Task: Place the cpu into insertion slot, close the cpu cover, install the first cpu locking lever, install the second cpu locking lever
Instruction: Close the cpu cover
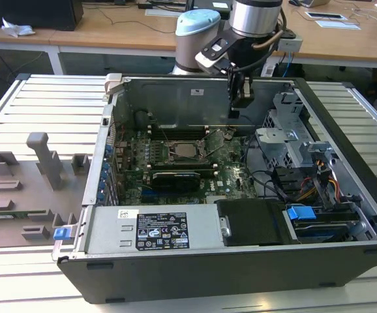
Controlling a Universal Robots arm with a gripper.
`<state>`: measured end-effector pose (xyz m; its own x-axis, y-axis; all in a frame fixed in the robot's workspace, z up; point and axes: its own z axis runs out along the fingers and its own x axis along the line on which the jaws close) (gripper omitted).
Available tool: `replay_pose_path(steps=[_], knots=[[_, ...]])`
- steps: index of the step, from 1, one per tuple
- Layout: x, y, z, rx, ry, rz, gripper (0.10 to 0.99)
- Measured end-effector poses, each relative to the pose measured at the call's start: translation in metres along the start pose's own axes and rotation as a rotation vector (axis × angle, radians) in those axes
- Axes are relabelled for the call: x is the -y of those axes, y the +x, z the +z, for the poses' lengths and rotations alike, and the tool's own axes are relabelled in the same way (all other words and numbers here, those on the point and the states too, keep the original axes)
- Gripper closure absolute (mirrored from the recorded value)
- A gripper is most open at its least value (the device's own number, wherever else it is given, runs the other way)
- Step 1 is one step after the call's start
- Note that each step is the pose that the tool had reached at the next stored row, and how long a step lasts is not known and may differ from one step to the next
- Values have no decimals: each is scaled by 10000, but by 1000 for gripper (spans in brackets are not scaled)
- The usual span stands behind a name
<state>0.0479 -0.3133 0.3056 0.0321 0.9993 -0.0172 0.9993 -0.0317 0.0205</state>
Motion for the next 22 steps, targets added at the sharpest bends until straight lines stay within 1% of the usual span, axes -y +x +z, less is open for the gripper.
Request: replay_pose_path(steps=[8,22], knots=[[-9,2,94,0,2,0,976],[-18,4,168,0,2,0,976]])
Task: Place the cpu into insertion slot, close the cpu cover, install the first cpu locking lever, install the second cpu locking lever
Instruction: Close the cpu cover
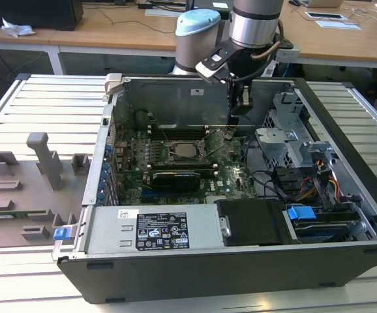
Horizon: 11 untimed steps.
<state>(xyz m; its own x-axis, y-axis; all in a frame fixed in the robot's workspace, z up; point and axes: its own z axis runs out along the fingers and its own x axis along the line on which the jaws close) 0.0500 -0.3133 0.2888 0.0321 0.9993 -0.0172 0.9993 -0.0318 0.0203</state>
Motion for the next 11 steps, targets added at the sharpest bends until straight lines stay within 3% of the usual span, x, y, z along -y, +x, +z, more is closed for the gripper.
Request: replay_pose_path(steps=[11], knots=[[-4,1,56,0,0,0,976]])
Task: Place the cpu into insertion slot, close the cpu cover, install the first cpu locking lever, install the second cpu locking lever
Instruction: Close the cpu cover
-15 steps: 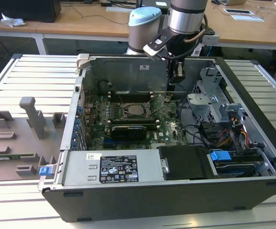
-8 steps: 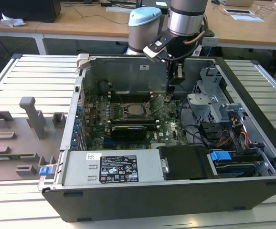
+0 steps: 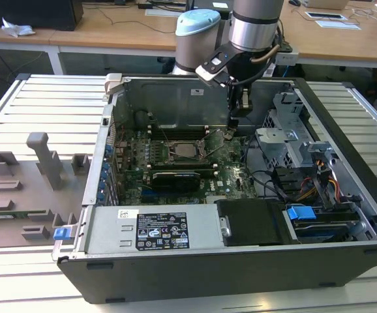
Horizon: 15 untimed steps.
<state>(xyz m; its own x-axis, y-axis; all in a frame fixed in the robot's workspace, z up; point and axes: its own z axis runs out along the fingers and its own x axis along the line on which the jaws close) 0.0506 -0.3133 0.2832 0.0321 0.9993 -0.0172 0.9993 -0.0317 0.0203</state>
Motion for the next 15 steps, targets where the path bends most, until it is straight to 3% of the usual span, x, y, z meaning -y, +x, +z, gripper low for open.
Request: replay_pose_path(steps=[15], knots=[[-4,2,77,0,0,0,976]])
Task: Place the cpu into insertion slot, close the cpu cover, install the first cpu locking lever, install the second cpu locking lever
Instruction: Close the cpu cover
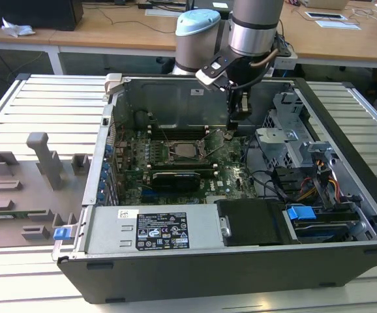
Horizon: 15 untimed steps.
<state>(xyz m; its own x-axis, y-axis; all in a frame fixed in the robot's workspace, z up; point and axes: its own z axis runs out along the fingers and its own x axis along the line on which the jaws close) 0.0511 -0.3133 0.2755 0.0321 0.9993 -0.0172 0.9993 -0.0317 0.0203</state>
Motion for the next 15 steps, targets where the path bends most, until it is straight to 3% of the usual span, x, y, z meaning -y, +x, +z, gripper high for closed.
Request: replay_pose_path(steps=[15], knots=[[-1,2,96,0,0,0,976]])
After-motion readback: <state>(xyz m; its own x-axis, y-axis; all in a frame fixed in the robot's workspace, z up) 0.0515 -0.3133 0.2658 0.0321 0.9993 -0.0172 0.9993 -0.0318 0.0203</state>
